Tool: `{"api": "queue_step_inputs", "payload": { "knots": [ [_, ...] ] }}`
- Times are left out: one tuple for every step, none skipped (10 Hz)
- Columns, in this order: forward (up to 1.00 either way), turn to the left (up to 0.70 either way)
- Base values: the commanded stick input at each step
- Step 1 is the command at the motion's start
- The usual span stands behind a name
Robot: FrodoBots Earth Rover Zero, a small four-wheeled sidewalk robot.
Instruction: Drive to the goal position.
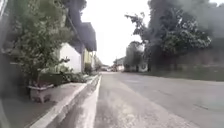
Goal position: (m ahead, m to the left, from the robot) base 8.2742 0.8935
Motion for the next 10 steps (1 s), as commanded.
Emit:
{"api": "queue_step_inputs", "payload": {
  "knots": [
    [0.7, 0.0],
    [0.7, 0.0],
    [0.7, 0.0],
    [0.7, 0.0],
    [0.7, 0.0],
    [0.7, 0.0],
    [0.7, 0.0],
    [0.7, 0.0],
    [0.7, 0.0],
    [0.7, 0.0]
  ]
}}
